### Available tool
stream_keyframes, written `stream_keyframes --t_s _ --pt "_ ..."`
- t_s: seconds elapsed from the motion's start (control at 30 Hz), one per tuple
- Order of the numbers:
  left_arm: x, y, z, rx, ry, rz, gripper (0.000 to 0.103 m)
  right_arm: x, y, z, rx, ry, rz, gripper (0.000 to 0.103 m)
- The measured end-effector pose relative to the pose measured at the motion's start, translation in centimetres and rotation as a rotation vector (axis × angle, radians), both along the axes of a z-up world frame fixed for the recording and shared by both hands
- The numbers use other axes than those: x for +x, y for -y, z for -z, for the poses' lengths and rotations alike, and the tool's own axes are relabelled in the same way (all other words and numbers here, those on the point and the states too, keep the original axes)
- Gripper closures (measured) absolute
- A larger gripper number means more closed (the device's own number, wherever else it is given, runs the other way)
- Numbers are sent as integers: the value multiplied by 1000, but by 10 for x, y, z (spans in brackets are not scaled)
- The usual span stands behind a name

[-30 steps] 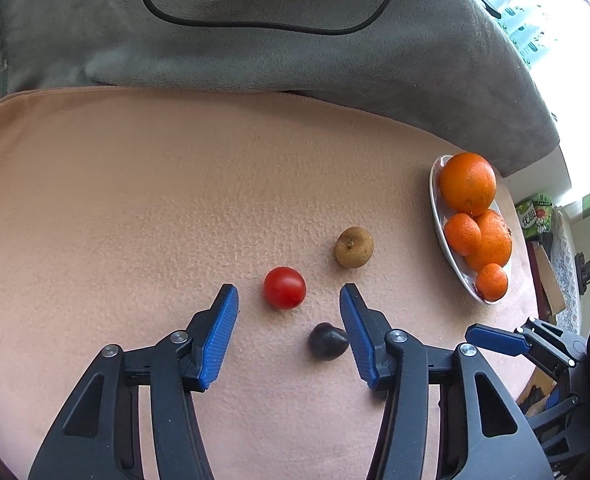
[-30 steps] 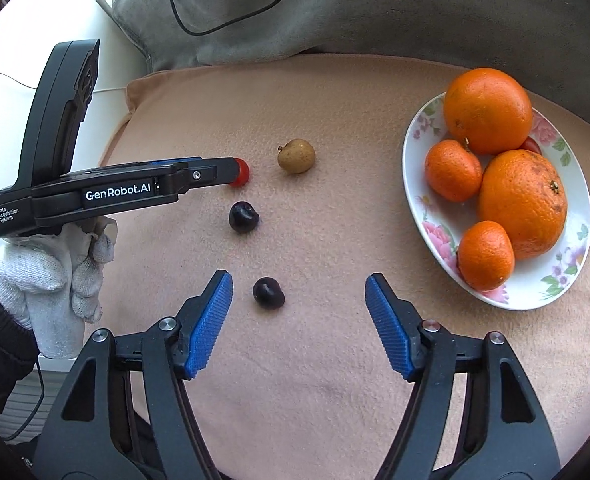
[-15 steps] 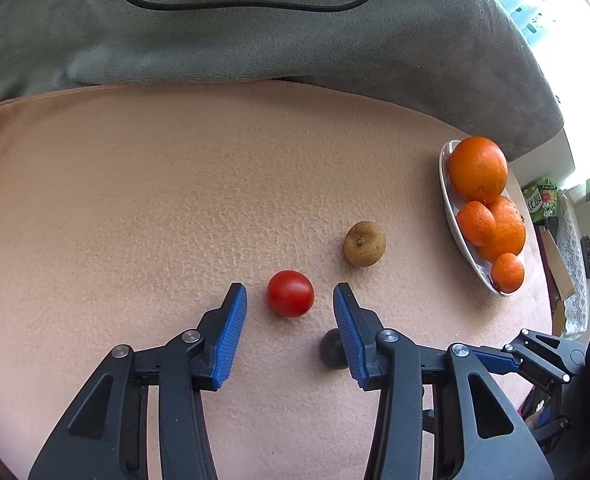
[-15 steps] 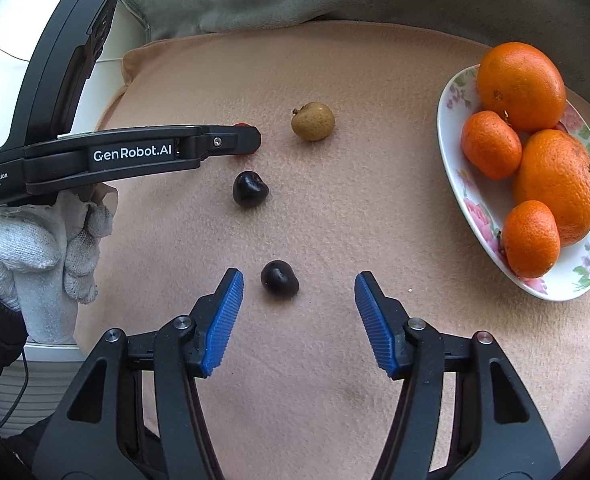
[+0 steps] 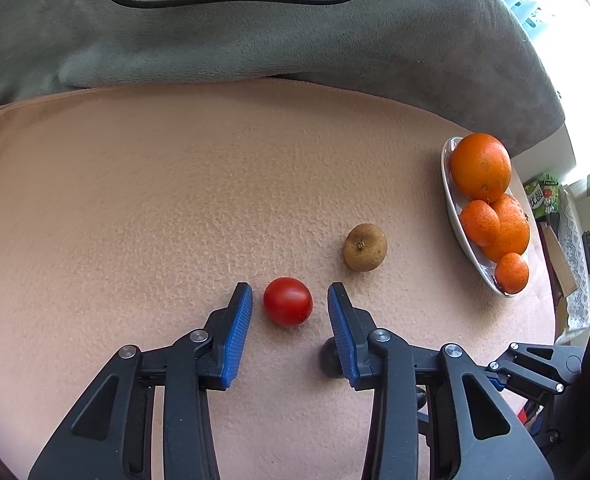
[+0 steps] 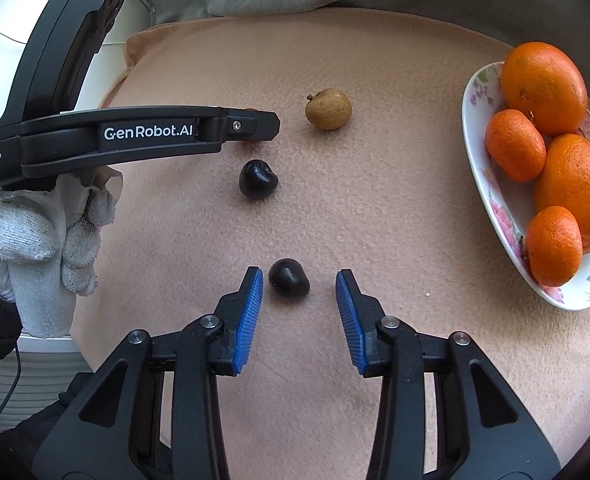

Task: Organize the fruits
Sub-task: 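Grasp the red tomato with the left gripper while the right gripper grasps a dark plum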

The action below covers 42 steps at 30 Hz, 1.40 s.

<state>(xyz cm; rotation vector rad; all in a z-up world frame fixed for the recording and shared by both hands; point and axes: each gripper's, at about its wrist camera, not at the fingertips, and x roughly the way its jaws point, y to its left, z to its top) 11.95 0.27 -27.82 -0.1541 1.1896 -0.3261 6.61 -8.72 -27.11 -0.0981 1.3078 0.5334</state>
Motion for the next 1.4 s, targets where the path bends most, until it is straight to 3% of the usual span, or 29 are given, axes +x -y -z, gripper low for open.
stream_keyframes --t_s 0.53,0.83,1.4 --pt "-3 24 5 44 19 23 80 1 -11 7 -8 -9 -28 80" --pt "-7 28 1 32 30 21 80 -5 -7 -1 3 15 -27 80" --pt "-14 -3 -29 5 75 9 80 -11 30 -39 37 73 31 81"
